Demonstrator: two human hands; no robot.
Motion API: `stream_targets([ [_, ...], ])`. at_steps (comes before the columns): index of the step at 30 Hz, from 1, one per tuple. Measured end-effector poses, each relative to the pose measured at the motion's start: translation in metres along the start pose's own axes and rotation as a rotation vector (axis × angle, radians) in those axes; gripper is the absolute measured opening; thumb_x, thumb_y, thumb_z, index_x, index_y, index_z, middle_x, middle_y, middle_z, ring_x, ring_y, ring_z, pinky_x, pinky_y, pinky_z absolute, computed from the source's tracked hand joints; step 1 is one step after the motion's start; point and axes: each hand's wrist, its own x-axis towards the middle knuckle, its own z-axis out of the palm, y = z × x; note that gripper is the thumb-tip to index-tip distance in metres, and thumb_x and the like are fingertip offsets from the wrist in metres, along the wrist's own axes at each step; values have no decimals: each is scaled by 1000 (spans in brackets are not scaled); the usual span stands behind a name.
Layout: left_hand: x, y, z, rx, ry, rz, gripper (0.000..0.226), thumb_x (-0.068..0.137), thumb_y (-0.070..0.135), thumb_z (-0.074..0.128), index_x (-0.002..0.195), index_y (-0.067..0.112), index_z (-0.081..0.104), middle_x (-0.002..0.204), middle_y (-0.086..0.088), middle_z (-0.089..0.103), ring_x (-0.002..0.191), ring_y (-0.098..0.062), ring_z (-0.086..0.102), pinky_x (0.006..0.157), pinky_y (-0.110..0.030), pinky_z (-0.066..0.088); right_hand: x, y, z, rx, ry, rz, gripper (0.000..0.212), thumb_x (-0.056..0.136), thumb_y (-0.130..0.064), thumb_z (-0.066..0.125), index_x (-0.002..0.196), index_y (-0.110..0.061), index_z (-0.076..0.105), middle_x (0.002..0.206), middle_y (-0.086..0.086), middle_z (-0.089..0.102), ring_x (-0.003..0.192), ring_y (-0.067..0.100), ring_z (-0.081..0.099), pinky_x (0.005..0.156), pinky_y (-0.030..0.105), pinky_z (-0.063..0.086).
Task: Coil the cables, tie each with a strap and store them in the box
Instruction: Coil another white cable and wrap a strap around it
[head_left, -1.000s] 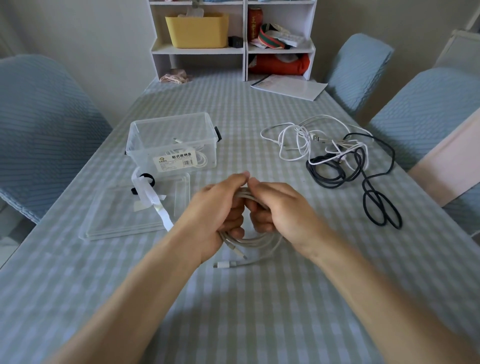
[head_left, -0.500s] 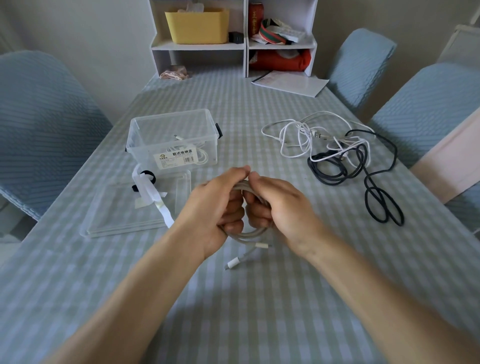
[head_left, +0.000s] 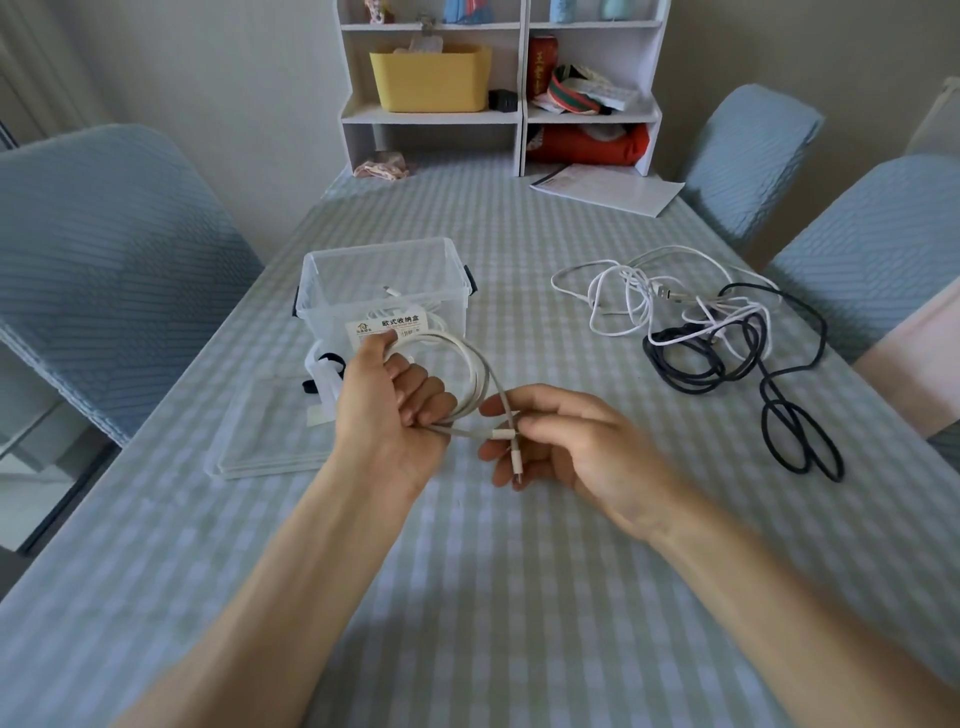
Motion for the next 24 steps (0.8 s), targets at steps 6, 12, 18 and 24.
stream_targets([
  [6, 0, 4, 0, -115, 11, 36, 47, 98, 21, 46, 55, 21, 27, 42, 6, 17, 32, -9, 15, 31, -21, 18, 3, -2, 1, 193, -32, 29, 38, 96, 5, 32, 108, 0, 67, 92, 24, 72, 67, 28, 67, 60, 29, 53],
  [12, -1, -1, 3, -142, 40, 19, 48, 97, 22, 48, 55, 20, 26, 44, 5, 16, 33, -10, 14, 32, -21, 18, 0, 6, 15, -272, -41, -102, 14, 102, -7, 51, 109, -5, 63, 90, 7, 76, 72, 21, 69, 67, 29, 53],
  [18, -9, -13, 4, -17, 16, 37, 48, 98, 26, 50, 58, 21, 25, 48, 4, 14, 38, -11, 14, 35, -22, 21, 1, 10, 19, -308, 93, -219, 26, 100, -30, 48, 107, -9, 62, 80, 4, 75, 64, 23, 70, 64, 30, 54],
  [24, -12, -18, 6, 55, -4, 45, 48, 98, 29, 51, 59, 21, 25, 50, 3, 14, 40, -13, 14, 37, -24, 20, 0, 11, 18, -395, 210, -316, 24, 99, -33, 48, 109, -19, 65, 81, -4, 74, 65, 13, 68, 62, 24, 52],
])
